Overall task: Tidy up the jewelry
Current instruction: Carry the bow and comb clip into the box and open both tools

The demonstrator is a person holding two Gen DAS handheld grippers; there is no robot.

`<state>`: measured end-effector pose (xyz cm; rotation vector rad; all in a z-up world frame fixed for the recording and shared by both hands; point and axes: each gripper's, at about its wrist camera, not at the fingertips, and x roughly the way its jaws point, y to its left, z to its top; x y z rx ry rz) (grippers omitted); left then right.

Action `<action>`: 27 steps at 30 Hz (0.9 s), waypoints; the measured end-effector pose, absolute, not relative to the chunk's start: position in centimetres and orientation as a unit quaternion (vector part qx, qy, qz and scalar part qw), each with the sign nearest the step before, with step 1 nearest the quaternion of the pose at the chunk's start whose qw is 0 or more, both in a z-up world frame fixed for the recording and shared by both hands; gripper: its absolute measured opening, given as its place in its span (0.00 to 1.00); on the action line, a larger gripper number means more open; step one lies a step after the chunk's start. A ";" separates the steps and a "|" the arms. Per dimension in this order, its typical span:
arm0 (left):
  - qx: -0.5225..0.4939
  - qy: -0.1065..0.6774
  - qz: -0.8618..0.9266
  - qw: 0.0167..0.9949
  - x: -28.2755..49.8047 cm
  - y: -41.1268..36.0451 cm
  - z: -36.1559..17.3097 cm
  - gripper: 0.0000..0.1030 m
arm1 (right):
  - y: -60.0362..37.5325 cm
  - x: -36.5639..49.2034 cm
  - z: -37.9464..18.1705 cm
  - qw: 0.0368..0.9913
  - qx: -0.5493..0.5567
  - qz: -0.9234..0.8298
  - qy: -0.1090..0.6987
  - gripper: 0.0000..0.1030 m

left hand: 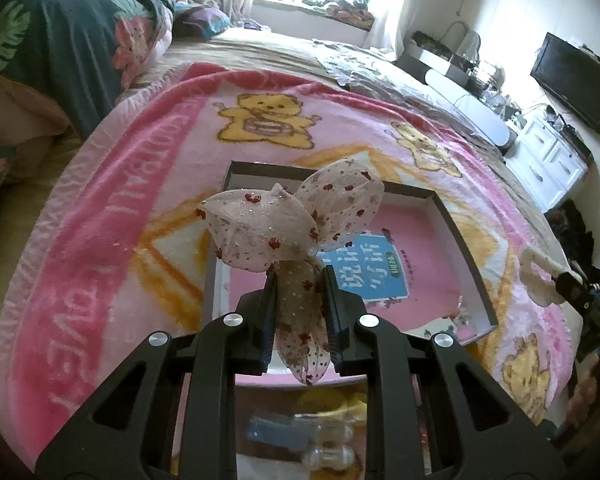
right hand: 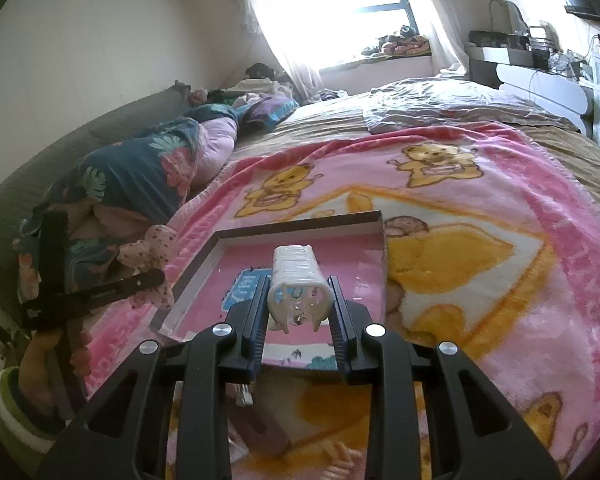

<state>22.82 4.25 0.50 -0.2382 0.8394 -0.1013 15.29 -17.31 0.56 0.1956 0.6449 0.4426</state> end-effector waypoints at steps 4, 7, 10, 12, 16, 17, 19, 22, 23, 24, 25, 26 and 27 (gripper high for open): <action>-0.115 0.414 -0.050 0.902 23.6 4.6 -0.6 0.13 | -16.5 16.6 -0.3 0.917 0.098 0.208 0.325 0.26; -0.114 0.421 -0.053 0.898 24.2 4.7 -1.4 0.13 | -15.9 17.5 -1.0 0.915 0.097 0.202 0.335 0.26; -0.109 0.427 -0.054 0.896 24.5 4.7 -2.0 0.13 | -15.5 18.2 -2.0 0.913 0.095 0.194 0.345 0.26; -0.106 0.429 -0.057 0.895 24.8 4.7 -2.4 0.14 | -15.3 18.4 -2.5 0.914 0.091 0.188 0.349 0.26; -0.105 0.433 -0.059 0.893 25.0 4.8 -3.0 0.18 | -14.9 19.1 -3.7 0.911 0.089 0.176 0.361 0.26; -0.107 0.433 -0.060 0.893 25.0 4.9 -3.1 0.19 | -14.8 19.2 -4.0 0.911 0.087 0.173 0.363 0.26; -0.108 0.436 -0.062 0.891 24.9 4.9 -3.4 0.25 | -14.6 19.5 -4.4 0.911 0.085 0.169 0.368 0.26; -0.103 0.434 -0.063 0.893 24.5 4.7 -3.4 0.36 | -14.4 19.9 -5.0 0.910 0.083 0.162 0.372 0.26; -0.101 0.432 -0.063 0.894 24.4 4.7 -3.3 0.37 | -14.4 20.0 -5.1 0.911 0.083 0.159 0.372 0.26; -0.098 0.430 -0.061 0.896 24.2 4.7 -3.2 0.41 | -14.3 20.1 -5.3 0.911 0.083 0.155 0.373 0.26; -0.099 0.429 -0.059 0.896 24.1 4.7 -3.1 0.46 | -14.2 20.2 -5.4 0.911 0.082 0.152 0.374 0.26; -0.101 0.429 -0.058 0.896 23.9 4.9 -3.1 0.51 | -14.1 20.3 -5.6 0.912 0.080 0.150 0.374 0.26; -0.105 0.428 -0.058 0.896 23.7 5.0 -3.0 0.54 | -13.9 20.3 -5.7 0.912 0.077 0.146 0.376 0.26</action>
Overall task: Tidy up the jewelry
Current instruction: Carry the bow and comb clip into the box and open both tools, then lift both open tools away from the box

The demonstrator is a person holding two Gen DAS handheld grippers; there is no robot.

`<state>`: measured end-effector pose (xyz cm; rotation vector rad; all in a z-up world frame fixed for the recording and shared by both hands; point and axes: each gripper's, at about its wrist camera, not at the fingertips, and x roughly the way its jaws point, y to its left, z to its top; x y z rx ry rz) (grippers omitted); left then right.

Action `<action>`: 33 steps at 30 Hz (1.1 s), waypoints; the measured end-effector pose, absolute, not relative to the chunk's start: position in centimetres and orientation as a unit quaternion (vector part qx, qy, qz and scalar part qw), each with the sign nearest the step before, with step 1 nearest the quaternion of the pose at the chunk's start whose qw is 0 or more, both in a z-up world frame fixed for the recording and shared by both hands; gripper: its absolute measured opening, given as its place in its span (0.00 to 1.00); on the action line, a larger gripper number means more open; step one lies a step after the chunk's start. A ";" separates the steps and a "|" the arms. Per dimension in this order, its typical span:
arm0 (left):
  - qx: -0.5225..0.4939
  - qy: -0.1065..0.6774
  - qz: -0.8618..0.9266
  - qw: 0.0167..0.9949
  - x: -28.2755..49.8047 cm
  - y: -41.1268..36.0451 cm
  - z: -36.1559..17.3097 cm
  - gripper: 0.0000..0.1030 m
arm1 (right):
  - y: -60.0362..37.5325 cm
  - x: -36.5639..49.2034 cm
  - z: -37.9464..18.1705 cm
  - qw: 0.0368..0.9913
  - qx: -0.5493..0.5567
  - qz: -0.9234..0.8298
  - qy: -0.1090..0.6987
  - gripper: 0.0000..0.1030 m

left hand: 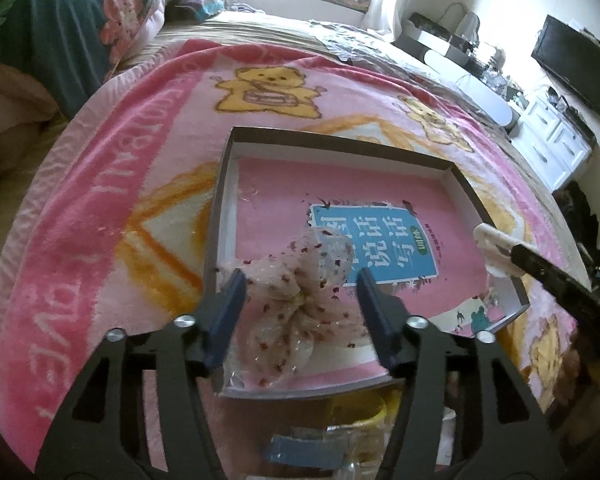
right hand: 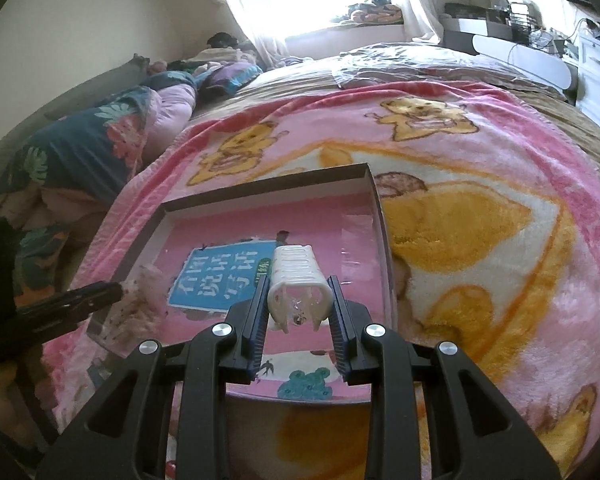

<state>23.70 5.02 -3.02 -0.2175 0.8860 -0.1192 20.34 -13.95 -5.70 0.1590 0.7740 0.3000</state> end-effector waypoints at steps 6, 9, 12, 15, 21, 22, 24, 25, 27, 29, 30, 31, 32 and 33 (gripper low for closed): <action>-0.116 0.429 -0.053 0.895 22.5 5.7 -2.4 0.71 | -12.9 20.3 -6.9 0.909 0.056 0.132 0.392 0.27; -0.120 0.421 -0.048 0.898 21.7 6.1 -1.7 0.80 | -13.1 19.9 -7.2 0.907 0.067 0.132 0.394 0.28; -0.123 0.418 -0.038 0.899 21.1 6.3 -1.3 0.87 | -13.4 19.4 -7.5 0.904 0.074 0.137 0.398 0.46; -0.127 0.415 -0.034 0.900 20.4 6.4 -1.1 0.90 | -13.7 18.7 -7.2 0.907 0.075 0.134 0.392 0.53; -0.129 0.402 -0.028 0.906 19.3 6.4 0.1 0.91 | -14.4 16.6 -5.2 0.919 0.079 0.136 0.361 0.74; -0.128 0.402 -0.027 0.906 19.2 6.4 0.2 0.91 | -14.5 16.2 -4.8 0.921 0.077 0.137 0.357 0.74; -0.125 0.403 -0.025 0.906 18.9 6.2 0.3 0.91 | -14.6 15.6 -4.1 0.924 0.073 0.135 0.350 0.79; -0.123 0.404 -0.025 0.906 18.8 6.1 0.3 0.91 | -14.8 15.2 -3.7 0.926 0.075 0.133 0.345 0.82; -0.121 0.405 -0.026 0.906 18.4 5.9 0.4 0.91 | -15.2 14.5 -3.0 0.930 0.081 0.134 0.334 0.85; -0.119 0.402 -0.026 0.908 17.9 5.7 0.7 0.91 | -15.4 13.9 -2.3 0.931 0.082 0.135 0.329 0.85; -0.119 0.401 -0.027 0.908 17.8 5.7 0.8 0.91 | -15.6 13.5 -1.9 0.933 0.081 0.133 0.326 0.86; -0.120 0.398 -0.028 0.909 17.5 5.6 1.1 0.91 | -15.7 13.2 -1.6 0.934 0.082 0.133 0.322 0.87; -0.119 0.396 -0.028 0.910 17.3 5.6 1.2 0.91 | -15.8 12.9 -1.3 0.935 0.083 0.133 0.319 0.87; -0.118 0.393 -0.028 0.911 17.0 5.5 1.4 0.91 | -16.0 12.6 -0.9 0.935 0.085 0.134 0.316 0.90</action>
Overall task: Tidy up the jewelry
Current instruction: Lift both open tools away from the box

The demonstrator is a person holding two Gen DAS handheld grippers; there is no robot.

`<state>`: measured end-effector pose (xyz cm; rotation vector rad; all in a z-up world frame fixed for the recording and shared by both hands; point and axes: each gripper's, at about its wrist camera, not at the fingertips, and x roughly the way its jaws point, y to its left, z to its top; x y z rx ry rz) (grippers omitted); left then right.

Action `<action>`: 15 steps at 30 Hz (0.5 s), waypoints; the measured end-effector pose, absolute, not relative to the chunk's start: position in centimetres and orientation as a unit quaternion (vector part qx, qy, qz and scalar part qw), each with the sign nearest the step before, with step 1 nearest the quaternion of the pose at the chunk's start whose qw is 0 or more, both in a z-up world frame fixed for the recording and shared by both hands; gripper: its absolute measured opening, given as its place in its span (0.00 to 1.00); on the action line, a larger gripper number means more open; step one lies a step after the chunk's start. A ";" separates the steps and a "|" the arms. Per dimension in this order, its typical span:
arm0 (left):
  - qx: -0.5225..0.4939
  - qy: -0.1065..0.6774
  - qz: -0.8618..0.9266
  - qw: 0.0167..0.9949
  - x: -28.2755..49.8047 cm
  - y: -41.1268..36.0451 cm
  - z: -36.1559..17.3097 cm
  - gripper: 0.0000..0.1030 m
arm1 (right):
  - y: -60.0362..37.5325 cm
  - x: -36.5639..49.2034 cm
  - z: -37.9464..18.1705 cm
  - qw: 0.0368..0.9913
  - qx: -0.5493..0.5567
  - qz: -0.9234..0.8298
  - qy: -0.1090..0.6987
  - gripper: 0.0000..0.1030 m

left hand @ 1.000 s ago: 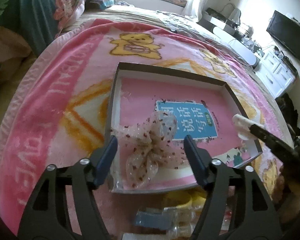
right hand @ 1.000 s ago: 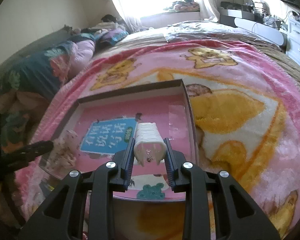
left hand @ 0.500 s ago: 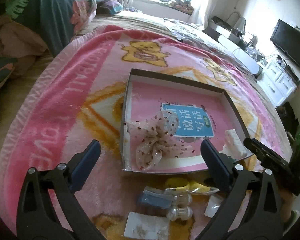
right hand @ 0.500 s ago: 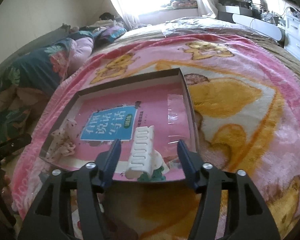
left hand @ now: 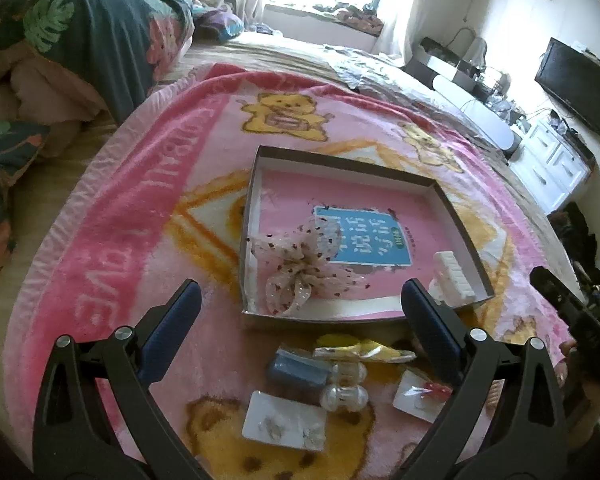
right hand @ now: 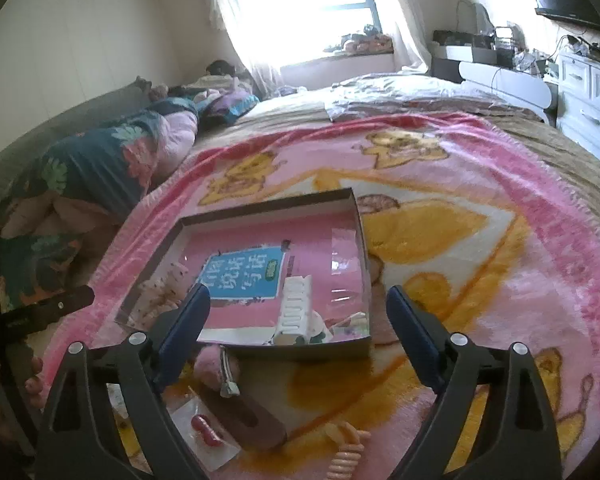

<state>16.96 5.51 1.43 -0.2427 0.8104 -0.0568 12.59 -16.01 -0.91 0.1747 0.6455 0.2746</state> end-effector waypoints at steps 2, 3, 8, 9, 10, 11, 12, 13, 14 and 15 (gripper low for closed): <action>-0.117 0.388 -0.028 0.914 16.2 5.4 1.9 0.91 | -16.3 12.0 -0.3 0.938 0.088 0.133 0.307 0.91; -0.117 0.386 -0.029 0.915 16.0 5.4 2.1 0.91 | -16.5 11.7 0.1 0.940 0.089 0.133 0.302 0.91; -0.123 0.377 -0.031 0.917 14.6 5.4 2.9 0.91 | -17.2 10.3 1.3 0.944 0.090 0.132 0.288 0.91; -0.124 0.375 -0.032 0.918 14.2 5.4 3.2 0.91 | -17.4 10.0 1.6 0.945 0.091 0.133 0.285 0.92; -0.124 0.374 -0.033 0.919 14.0 5.4 3.3 0.91 | -17.5 9.7 1.8 0.945 0.091 0.132 0.284 0.92; -0.123 0.373 -0.033 0.919 13.8 5.4 3.4 0.91 | -17.7 9.4 2.1 0.946 0.090 0.131 0.281 0.92; -0.122 0.373 -0.032 0.919 13.6 5.3 3.6 0.91 | -17.8 9.2 2.3 0.947 0.090 0.130 0.278 0.92; -0.121 0.372 -0.032 0.920 13.4 5.3 3.6 0.91 | -18.0 9.0 2.4 0.948 0.090 0.128 0.276 0.92; -0.121 0.371 -0.031 0.920 13.3 5.4 3.7 0.91 | -18.0 8.7 2.7 0.949 0.090 0.127 0.273 0.92; -0.122 0.370 -0.031 0.920 13.0 5.4 3.8 0.91 | -18.2 8.5 2.9 0.950 0.091 0.126 0.271 0.93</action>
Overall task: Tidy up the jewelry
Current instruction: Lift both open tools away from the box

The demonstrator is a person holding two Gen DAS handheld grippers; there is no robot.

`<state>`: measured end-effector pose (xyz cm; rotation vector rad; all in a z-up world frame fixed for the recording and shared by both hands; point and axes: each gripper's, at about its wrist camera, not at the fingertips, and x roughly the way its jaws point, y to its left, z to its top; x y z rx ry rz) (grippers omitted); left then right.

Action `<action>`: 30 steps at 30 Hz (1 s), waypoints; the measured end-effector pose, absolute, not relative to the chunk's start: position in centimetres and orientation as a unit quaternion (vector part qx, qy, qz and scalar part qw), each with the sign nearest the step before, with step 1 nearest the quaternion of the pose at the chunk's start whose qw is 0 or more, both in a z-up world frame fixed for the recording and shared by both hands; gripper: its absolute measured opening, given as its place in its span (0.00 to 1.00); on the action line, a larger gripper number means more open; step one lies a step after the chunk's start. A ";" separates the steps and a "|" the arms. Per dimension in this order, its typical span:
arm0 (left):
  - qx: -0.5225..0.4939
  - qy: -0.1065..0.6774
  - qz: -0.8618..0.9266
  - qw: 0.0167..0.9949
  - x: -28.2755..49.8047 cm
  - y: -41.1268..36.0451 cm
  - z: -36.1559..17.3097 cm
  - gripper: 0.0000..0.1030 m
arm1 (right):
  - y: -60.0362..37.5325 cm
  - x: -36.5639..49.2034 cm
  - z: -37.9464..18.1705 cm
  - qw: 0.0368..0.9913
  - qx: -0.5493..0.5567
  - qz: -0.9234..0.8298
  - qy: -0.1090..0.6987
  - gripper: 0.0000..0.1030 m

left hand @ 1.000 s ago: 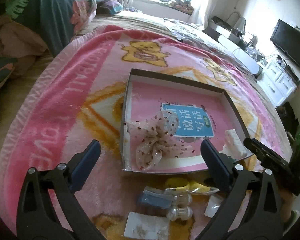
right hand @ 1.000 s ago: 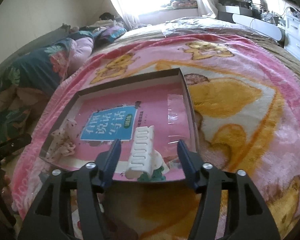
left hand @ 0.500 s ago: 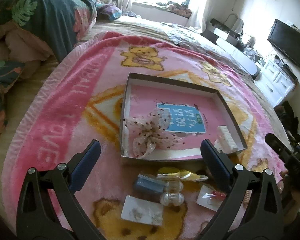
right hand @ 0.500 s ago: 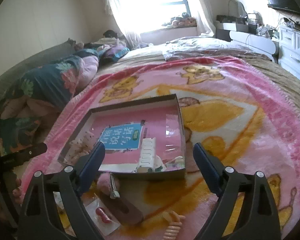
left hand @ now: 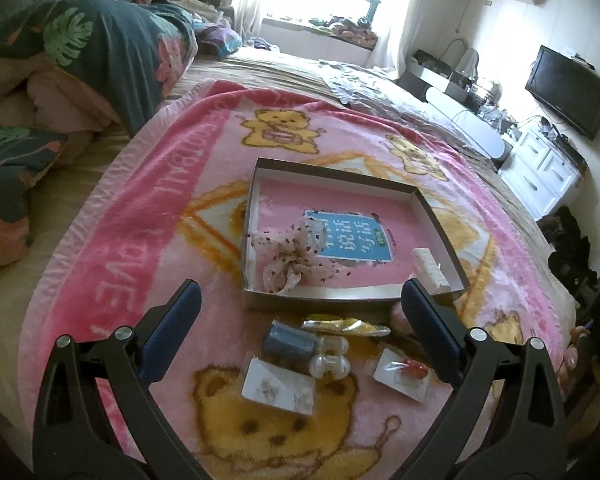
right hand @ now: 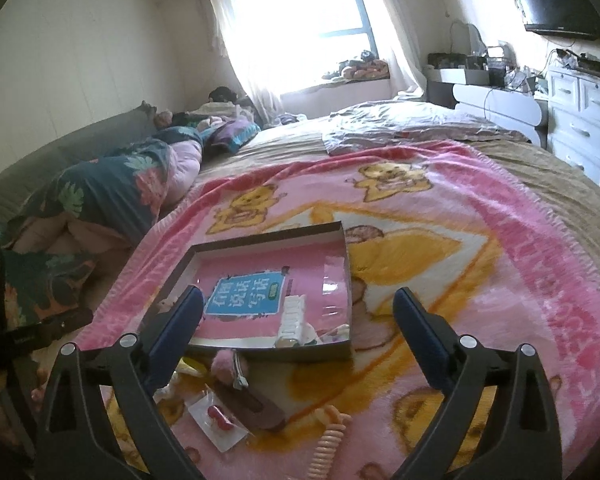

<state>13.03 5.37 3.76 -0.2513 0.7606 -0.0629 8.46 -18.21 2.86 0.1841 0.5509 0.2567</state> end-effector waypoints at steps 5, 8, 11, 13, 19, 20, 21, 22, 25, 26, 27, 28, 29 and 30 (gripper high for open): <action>-0.119 0.366 -0.030 0.923 11.7 5.3 4.3 0.91 | -18.9 7.0 3.8 0.954 0.088 0.125 0.259 0.93; -0.120 0.364 -0.031 0.923 10.9 5.3 4.5 0.91 | -19.0 6.4 4.1 0.955 0.083 0.127 0.256 0.93; -0.116 0.365 -0.030 0.923 10.2 5.3 4.5 0.91 | -18.8 5.8 4.2 0.955 0.075 0.130 0.256 0.93; -0.114 0.366 -0.029 0.923 9.7 5.3 4.5 0.91 | -18.6 5.3 4.1 0.955 0.068 0.132 0.257 0.93; -0.111 0.375 -0.018 0.920 8.5 5.9 3.9 0.91 | -18.1 4.4 3.9 0.952 0.059 0.147 0.262 0.93; -0.111 0.377 -0.018 0.919 8.4 6.0 3.8 0.91 | -17.9 4.3 3.9 0.951 0.056 0.150 0.263 0.93; -0.111 0.379 -0.018 0.918 8.2 6.0 3.6 0.91 | -17.7 4.2 3.9 0.951 0.054 0.152 0.263 0.93; -0.109 0.383 -0.017 0.917 8.0 6.1 3.3 0.91 | -17.5 4.1 3.8 0.951 0.050 0.155 0.264 0.93; -0.106 0.388 -0.014 0.915 7.5 6.3 3.0 0.91 | -16.9 3.8 3.7 0.949 0.040 0.163 0.266 0.93; -0.106 0.389 -0.014 0.915 7.4 6.3 2.9 0.91 | -16.8 3.8 3.6 0.949 0.039 0.166 0.267 0.93; -0.105 0.390 -0.013 0.915 7.3 6.4 2.8 0.91 | -16.5 3.7 3.6 0.948 0.037 0.169 0.268 0.93; -0.103 0.391 -0.012 0.914 7.1 6.4 2.7 0.91 | -16.3 3.6 3.5 0.947 0.035 0.172 0.269 0.93; -0.102 0.392 -0.011 0.914 7.0 6.5 2.6 0.91 | -16.1 3.6 3.4 0.946 0.033 0.176 0.270 0.93; -0.102 0.394 -0.010 0.913 6.9 6.5 2.5 0.91 | -15.9 3.5 3.4 0.945 0.031 0.179 0.271 0.93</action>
